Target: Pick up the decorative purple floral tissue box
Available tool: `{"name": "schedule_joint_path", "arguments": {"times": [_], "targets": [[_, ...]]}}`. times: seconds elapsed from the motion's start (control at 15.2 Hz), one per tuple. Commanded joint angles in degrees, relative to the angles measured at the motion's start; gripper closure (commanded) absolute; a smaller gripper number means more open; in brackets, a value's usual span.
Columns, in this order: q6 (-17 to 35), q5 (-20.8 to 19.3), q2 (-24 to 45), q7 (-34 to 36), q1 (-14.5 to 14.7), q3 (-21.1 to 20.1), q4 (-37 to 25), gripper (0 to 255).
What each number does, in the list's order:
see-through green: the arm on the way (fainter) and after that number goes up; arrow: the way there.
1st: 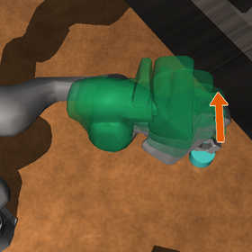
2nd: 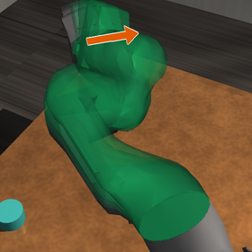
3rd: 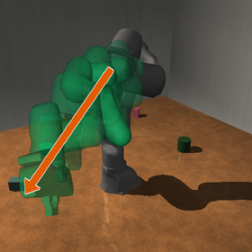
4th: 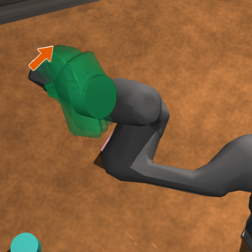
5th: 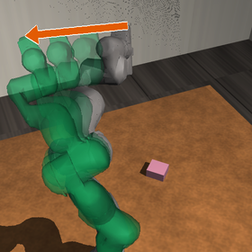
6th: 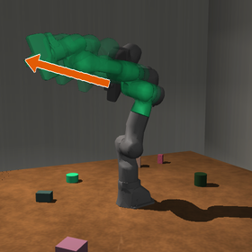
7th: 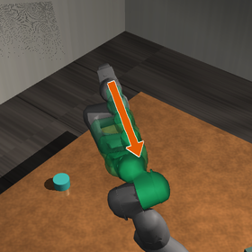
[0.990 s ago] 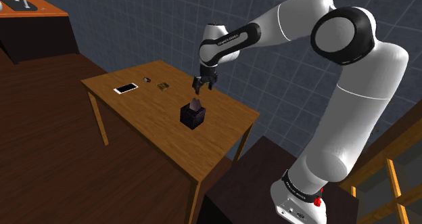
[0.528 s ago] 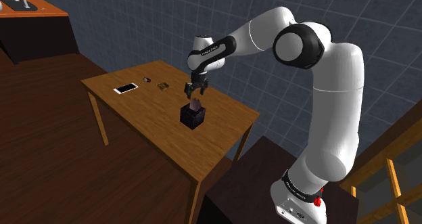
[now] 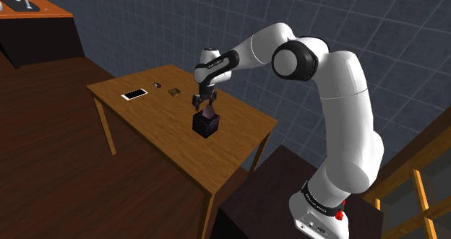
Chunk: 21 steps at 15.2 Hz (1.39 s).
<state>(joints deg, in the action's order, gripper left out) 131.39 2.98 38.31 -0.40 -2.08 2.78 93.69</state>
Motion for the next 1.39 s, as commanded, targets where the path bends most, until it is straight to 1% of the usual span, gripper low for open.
{"name": "schedule_joint_path", "arguments": {"times": [0.0,0.13,0.26,0.33,0.92,1.32], "targets": [[1.04,0.07,1.08,-0.04,-0.04,-0.05,-0.06,0],[2.28,0.14,2.43,-0.10,-0.08,-0.11,-0.17,0],[2.28,0.14,2.43,-0.10,-0.08,-0.11,-0.16,0],[2.21,0.14,2.56,-0.04,-0.04,-0.12,-0.37,255],[2.28,0.14,2.43,-0.10,-0.08,-0.11,-0.17,255],[-0.67,-0.03,-0.66,0.03,0.02,0.03,-0.03,255]]}}
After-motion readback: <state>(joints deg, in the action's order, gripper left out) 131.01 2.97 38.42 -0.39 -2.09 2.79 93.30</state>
